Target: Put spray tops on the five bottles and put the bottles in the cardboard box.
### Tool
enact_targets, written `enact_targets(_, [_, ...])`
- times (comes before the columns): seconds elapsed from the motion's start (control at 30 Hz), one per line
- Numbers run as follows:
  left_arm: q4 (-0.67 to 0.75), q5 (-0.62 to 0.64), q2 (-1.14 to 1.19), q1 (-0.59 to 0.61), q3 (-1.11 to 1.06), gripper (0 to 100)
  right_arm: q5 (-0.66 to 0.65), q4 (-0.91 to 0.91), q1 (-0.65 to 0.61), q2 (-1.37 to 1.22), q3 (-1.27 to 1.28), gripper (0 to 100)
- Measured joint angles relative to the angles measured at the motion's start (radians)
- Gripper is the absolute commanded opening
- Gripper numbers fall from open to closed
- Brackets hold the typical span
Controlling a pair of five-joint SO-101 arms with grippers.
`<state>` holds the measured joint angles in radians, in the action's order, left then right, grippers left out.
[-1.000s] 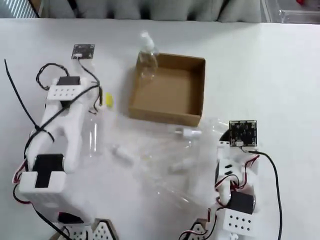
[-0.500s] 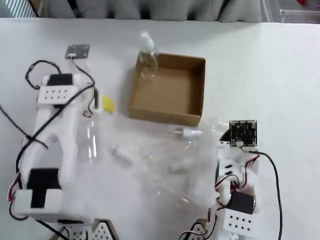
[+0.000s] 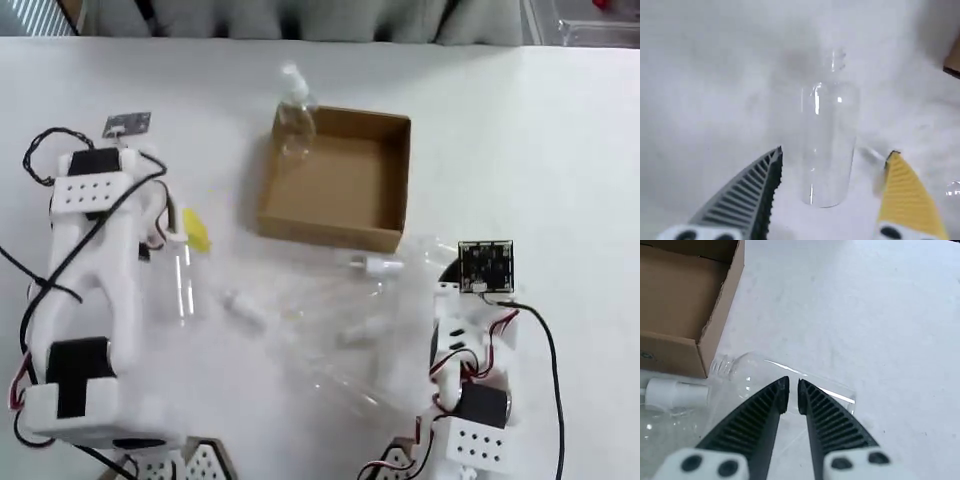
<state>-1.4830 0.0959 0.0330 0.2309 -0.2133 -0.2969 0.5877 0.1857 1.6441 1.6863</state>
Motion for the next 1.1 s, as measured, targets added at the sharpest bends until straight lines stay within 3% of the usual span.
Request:
enact_targets(0.33, [0.011,0.006,0.038,0.005,-0.063,31,0.000,0.000,0.000,0.000,0.000,1.6])
enact_targets(0.6, [0.207,0.005,-0.138,-0.043,-0.310,31,0.000,0.000,0.000,0.000,0.000,1.6])
enact_targets(0.83, [0.269,0.012,-0.123,-0.046,-0.305,31,0.000,0.000,0.000,0.000,0.000,1.6])
enact_targets(1.1, [0.269,0.014,0.104,-0.041,-0.166,31,0.000,0.000,0.000,0.000,0.000,1.6])
